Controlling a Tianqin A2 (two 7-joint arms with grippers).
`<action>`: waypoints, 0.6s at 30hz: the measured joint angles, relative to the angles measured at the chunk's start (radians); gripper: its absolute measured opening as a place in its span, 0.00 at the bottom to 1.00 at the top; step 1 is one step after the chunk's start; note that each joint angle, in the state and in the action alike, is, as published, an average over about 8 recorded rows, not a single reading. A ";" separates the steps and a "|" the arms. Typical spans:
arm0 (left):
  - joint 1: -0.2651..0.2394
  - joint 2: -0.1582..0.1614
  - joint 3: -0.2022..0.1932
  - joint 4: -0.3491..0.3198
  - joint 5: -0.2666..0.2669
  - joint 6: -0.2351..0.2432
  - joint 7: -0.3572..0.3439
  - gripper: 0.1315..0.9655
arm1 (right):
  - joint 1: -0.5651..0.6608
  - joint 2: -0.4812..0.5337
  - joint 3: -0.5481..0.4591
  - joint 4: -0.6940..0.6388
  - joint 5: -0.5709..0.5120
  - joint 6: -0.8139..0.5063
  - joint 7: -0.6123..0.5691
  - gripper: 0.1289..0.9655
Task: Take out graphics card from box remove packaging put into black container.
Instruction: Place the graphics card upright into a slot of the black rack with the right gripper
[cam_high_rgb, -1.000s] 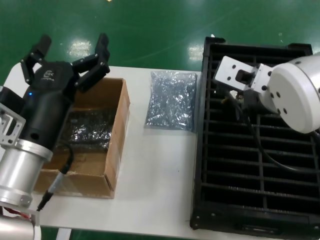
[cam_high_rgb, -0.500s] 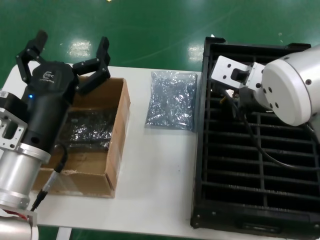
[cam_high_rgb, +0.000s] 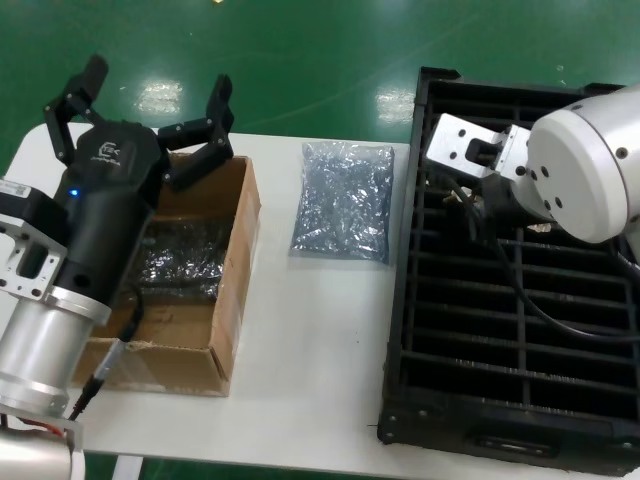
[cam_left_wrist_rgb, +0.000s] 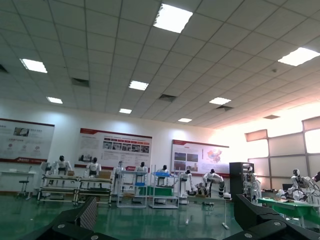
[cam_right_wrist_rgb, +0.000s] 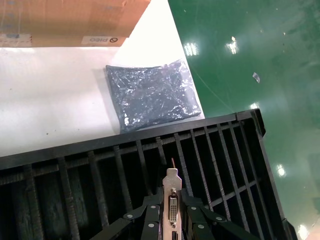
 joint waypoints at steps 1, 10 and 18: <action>-0.002 0.001 0.000 0.002 0.002 0.001 0.001 1.00 | -0.001 0.002 -0.001 0.005 0.002 -0.005 0.002 0.07; -0.024 0.011 0.007 0.014 0.015 0.002 0.000 1.00 | -0.003 0.018 -0.009 0.033 0.018 -0.040 0.015 0.07; -0.046 0.017 0.009 0.032 0.023 0.004 0.006 1.00 | 0.001 0.028 -0.016 0.039 0.035 -0.053 0.018 0.07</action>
